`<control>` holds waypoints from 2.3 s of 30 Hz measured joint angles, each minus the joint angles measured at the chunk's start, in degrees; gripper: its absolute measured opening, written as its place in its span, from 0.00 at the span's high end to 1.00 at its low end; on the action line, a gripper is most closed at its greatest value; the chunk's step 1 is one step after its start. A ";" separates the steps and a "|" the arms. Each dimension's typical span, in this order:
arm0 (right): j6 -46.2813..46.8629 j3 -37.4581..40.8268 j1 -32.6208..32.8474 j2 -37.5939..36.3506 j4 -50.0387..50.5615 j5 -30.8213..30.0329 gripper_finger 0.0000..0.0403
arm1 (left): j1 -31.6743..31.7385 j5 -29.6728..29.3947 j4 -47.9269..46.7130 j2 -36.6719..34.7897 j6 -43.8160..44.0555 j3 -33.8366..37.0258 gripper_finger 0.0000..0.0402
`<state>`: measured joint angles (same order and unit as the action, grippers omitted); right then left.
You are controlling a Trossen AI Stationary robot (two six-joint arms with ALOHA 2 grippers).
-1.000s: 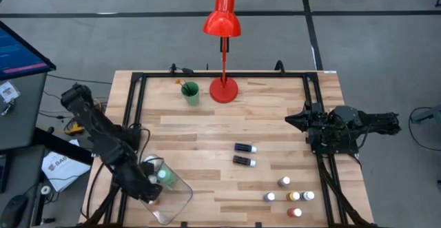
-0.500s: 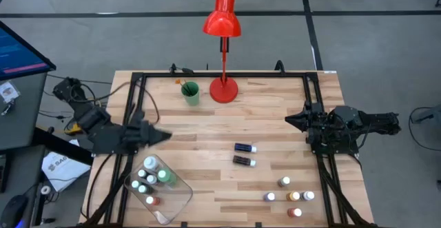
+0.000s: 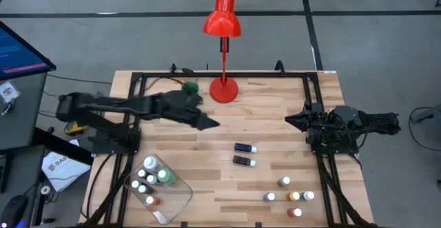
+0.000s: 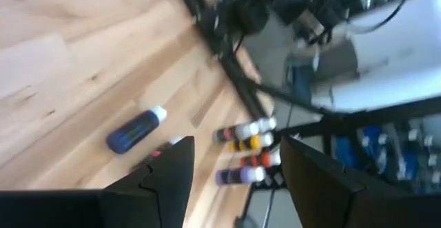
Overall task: Pick & Place Paint Supplies
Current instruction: Adjust the blue coloring bottle to the center of the table
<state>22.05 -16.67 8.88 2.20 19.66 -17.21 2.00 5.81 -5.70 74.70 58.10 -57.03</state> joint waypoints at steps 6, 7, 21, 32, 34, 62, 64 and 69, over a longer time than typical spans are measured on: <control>0.01 0.00 0.00 0.00 0.00 0.01 0.92 | 2.61 6.42 12.05 11.23 -8.23 -0.08 0.49; 0.00 0.00 -0.02 0.00 -0.02 0.02 0.92 | 2.65 6.49 12.13 12.59 -9.59 -0.54 0.49; 0.02 0.00 0.00 0.00 0.00 0.01 0.92 | 0.82 -5.75 10.87 30.86 -43.01 -12.94 0.49; -0.01 0.00 -0.02 0.00 -0.02 0.00 0.92 | -0.84 -7.37 11.08 37.75 -53.80 -13.86 0.38; 0.01 0.00 -0.01 0.00 0.00 0.00 0.92 | -1.26 -7.37 11.35 38.34 -54.85 -13.86 0.35; 0.01 0.00 -0.02 0.00 -0.02 0.00 0.92 | -5.07 -5.56 7.30 45.89 -57.61 -15.50 0.37; 0.00 0.00 0.00 0.00 0.00 0.02 0.92 | -5.07 -5.67 5.63 45.89 -57.52 -15.50 0.41; 0.00 0.00 -0.02 0.00 -0.02 0.00 0.92 | -5.07 -7.81 5.29 45.87 -54.72 -15.50 0.52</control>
<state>22.05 -16.67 8.86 2.20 19.64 -17.21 -3.07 -2.01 -0.40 120.57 3.38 -72.53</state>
